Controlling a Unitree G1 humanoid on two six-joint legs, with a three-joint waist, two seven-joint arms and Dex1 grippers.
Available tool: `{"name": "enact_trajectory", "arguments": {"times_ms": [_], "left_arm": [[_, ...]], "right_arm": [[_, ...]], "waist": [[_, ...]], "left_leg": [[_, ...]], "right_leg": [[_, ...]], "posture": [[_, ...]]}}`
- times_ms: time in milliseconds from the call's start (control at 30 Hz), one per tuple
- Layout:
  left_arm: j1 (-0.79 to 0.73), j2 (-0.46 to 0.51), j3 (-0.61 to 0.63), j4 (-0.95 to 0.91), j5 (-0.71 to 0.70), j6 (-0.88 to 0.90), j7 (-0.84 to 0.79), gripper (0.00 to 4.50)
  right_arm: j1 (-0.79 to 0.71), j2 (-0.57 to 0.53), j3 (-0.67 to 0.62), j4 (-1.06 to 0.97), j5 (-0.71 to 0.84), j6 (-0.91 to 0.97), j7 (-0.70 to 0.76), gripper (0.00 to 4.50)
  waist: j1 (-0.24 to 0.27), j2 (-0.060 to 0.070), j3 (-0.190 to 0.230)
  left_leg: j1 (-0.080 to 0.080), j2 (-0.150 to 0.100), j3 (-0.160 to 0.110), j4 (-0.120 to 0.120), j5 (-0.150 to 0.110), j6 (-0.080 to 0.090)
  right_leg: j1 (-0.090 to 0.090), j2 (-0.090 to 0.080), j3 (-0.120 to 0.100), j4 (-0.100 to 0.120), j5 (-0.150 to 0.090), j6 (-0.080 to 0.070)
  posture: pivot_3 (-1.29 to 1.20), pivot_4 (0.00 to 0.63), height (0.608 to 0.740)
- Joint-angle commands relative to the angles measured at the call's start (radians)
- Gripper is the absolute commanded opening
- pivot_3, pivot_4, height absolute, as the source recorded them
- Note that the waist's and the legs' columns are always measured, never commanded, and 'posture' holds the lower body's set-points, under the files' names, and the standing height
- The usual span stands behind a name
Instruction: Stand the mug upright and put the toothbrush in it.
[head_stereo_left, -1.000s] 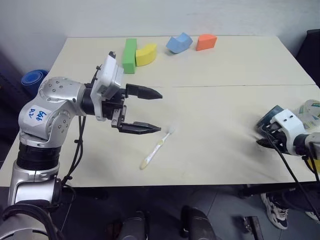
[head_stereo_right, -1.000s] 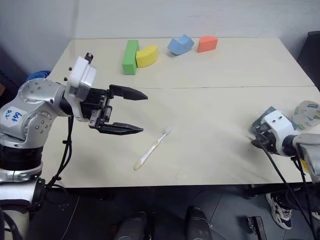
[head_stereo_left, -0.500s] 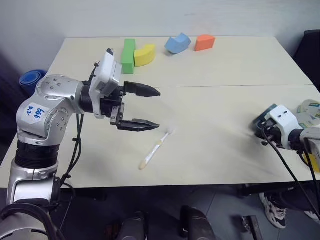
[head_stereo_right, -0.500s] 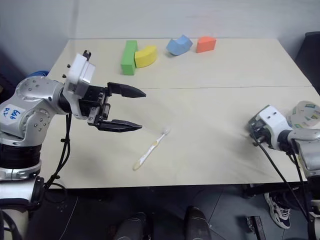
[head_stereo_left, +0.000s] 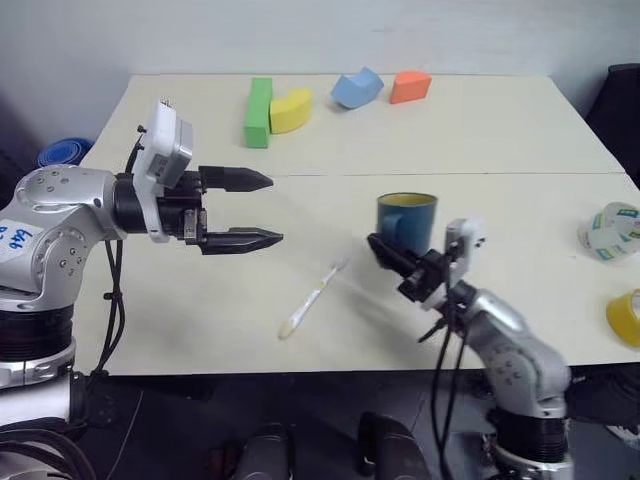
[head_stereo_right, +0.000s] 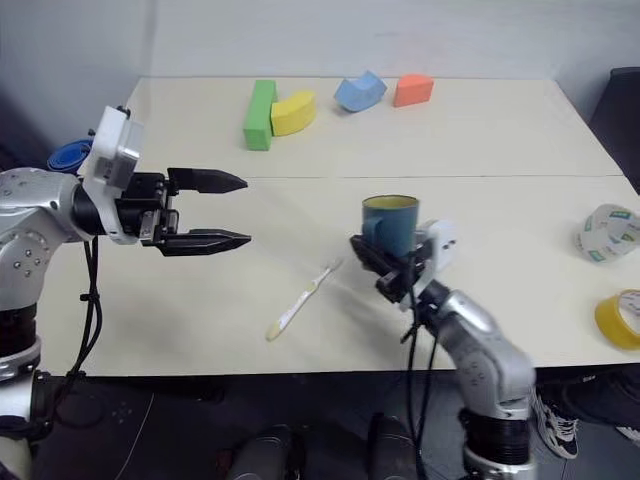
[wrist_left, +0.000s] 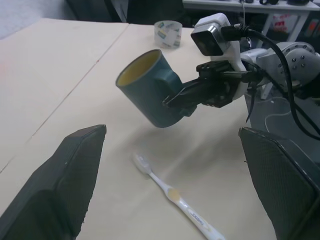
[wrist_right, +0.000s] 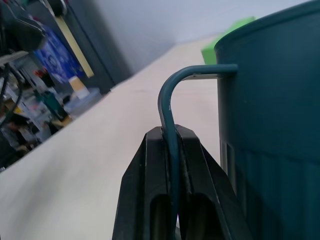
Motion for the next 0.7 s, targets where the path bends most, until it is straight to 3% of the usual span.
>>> {"name": "enact_trajectory", "arguments": {"times_ms": [33, 400, 533, 700], "left_arm": [[-0.049, 0.032, -0.001, -0.028, -0.023, 0.026, -0.009, 4.50], [-0.114, 0.021, -0.058, -0.022, -0.027, 0.050, -0.035, 4.50], [-0.101, 0.015, -0.081, -0.026, -0.016, 0.028, -0.055, 4.50], [-0.086, 0.014, -0.095, -0.019, -0.013, 0.013, -0.072, 4.50]], "right_arm": [[0.026, 0.009, 0.044, 0.074, -0.090, -0.180, 0.032, 0.02], [0.050, 0.027, 0.086, 0.298, -0.148, -0.392, 0.089, 0.02], [0.079, 0.006, 0.080, 0.264, -0.135, -0.368, 0.081, 1.08], [0.156, -0.055, 0.071, 0.150, -0.139, -0.324, 0.061, 2.85]], "waist": [[-0.004, 0.000, 0.000], [-0.034, 0.000, 0.000], [-0.032, 0.000, 0.000], [-0.033, 0.000, 0.000]], "left_leg": [[0.000, 0.000, 0.000, 0.000, 0.000, 0.000], [0.001, 0.001, 0.000, -0.002, 0.000, 0.000], [0.001, 0.001, -0.001, -0.002, 0.000, 0.000], [0.001, 0.001, -0.001, -0.002, 0.000, 0.000]], "right_leg": [[0.000, 0.000, 0.000, 0.000, 0.000, 0.000], [0.000, 0.001, 0.000, 0.000, 0.000, 0.000], [0.000, 0.001, 0.000, 0.000, 0.000, 0.000], [0.000, 0.001, 0.000, 0.000, 0.000, 0.000]], "posture": [[0.00, 0.150, 0.740], [0.00, 0.150, 0.740], [0.00, 0.150, 0.740], [0.00, 0.150, 0.740]]}}
